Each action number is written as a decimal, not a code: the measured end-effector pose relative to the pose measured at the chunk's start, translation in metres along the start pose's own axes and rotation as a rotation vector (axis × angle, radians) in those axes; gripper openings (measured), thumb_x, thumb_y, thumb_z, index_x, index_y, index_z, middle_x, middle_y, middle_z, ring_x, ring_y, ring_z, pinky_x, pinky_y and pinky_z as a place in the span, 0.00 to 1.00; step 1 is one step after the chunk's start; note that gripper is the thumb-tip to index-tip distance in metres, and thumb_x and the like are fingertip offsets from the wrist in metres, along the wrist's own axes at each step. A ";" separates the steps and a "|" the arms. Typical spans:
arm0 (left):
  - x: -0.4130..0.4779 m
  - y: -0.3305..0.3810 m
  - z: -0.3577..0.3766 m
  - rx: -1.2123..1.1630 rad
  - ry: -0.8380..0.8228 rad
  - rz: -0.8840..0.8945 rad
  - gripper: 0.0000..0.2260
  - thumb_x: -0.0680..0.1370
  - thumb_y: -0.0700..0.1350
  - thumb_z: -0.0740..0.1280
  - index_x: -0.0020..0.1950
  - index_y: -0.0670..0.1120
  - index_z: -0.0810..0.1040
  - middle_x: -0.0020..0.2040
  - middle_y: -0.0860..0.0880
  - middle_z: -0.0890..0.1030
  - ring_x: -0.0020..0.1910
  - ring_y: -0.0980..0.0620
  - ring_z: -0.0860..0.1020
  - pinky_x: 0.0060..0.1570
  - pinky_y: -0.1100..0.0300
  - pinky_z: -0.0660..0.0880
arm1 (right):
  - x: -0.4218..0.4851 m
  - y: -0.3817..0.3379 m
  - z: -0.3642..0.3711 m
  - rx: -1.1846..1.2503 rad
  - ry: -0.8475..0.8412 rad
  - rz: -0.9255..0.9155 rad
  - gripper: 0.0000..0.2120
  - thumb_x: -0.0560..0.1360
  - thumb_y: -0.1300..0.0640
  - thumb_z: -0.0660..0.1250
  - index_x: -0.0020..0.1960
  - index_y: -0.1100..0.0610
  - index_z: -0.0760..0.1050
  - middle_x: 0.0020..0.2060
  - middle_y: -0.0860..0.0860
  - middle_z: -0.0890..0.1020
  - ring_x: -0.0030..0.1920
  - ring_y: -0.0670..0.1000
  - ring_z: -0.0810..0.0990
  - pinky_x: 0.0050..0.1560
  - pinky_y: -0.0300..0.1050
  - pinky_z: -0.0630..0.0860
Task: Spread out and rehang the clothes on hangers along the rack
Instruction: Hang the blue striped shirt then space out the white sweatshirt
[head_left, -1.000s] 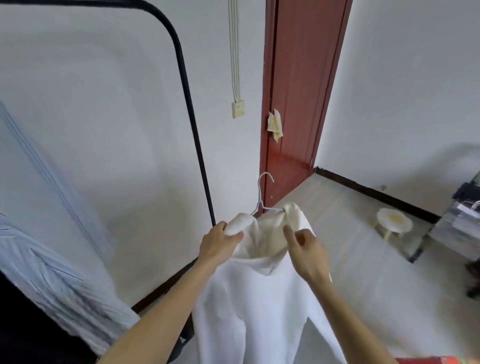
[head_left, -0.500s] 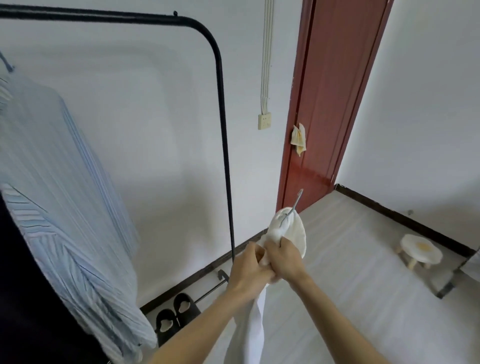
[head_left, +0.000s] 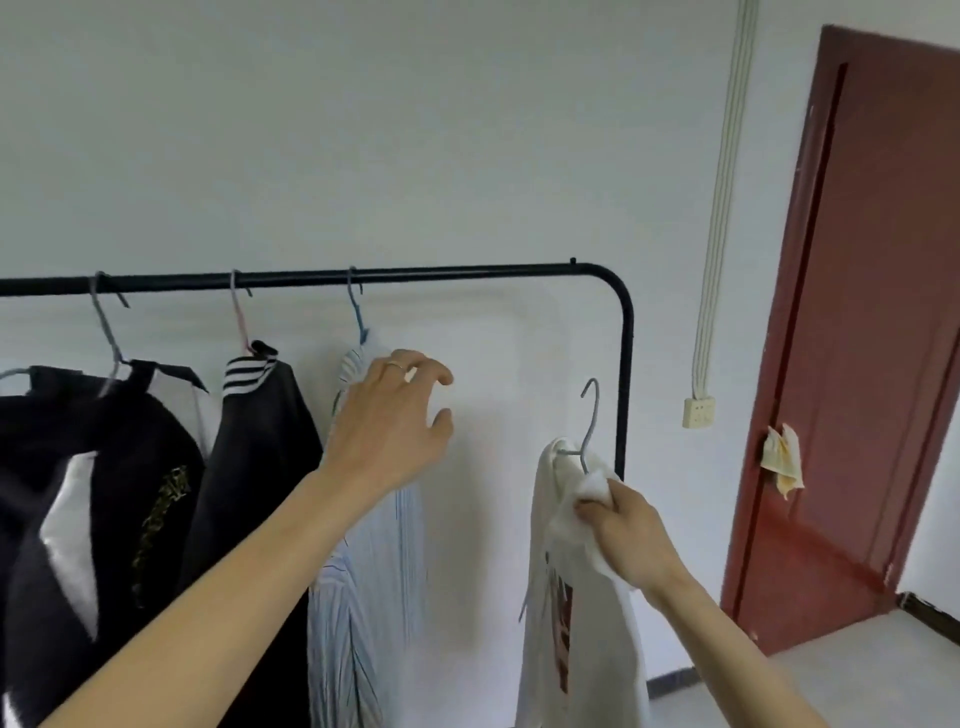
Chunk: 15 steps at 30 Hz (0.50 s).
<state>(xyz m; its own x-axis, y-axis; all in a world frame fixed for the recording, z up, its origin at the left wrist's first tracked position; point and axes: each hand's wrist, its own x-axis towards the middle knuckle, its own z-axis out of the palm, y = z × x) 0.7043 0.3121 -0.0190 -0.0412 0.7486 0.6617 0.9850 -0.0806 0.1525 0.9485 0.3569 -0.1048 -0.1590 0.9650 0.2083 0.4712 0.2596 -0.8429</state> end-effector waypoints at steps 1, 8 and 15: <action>0.006 -0.011 -0.007 0.050 0.049 -0.046 0.17 0.77 0.50 0.65 0.66 0.53 0.72 0.69 0.52 0.68 0.68 0.49 0.66 0.60 0.51 0.70 | 0.010 -0.014 -0.001 0.000 0.005 -0.020 0.08 0.77 0.61 0.60 0.45 0.57 0.77 0.42 0.50 0.82 0.45 0.47 0.79 0.48 0.45 0.74; 0.025 -0.059 -0.011 -0.243 -0.082 -0.499 0.33 0.75 0.47 0.67 0.77 0.48 0.56 0.73 0.42 0.64 0.71 0.43 0.64 0.65 0.50 0.68 | 0.077 -0.101 -0.008 -0.100 0.044 -0.189 0.12 0.76 0.58 0.59 0.51 0.62 0.78 0.45 0.57 0.83 0.49 0.59 0.80 0.51 0.55 0.76; 0.021 -0.056 0.006 -0.745 -0.155 -0.577 0.32 0.75 0.30 0.51 0.77 0.50 0.64 0.71 0.45 0.73 0.66 0.47 0.73 0.69 0.53 0.68 | 0.134 -0.148 0.011 -0.255 0.052 -0.271 0.14 0.77 0.59 0.56 0.53 0.63 0.78 0.50 0.59 0.83 0.51 0.61 0.80 0.50 0.51 0.75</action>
<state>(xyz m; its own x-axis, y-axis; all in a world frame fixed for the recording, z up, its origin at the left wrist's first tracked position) 0.6493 0.3363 -0.0183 -0.4121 0.8785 0.2418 0.4578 -0.0298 0.8886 0.8480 0.4474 0.0420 -0.2665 0.8590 0.4370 0.6198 0.5000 -0.6048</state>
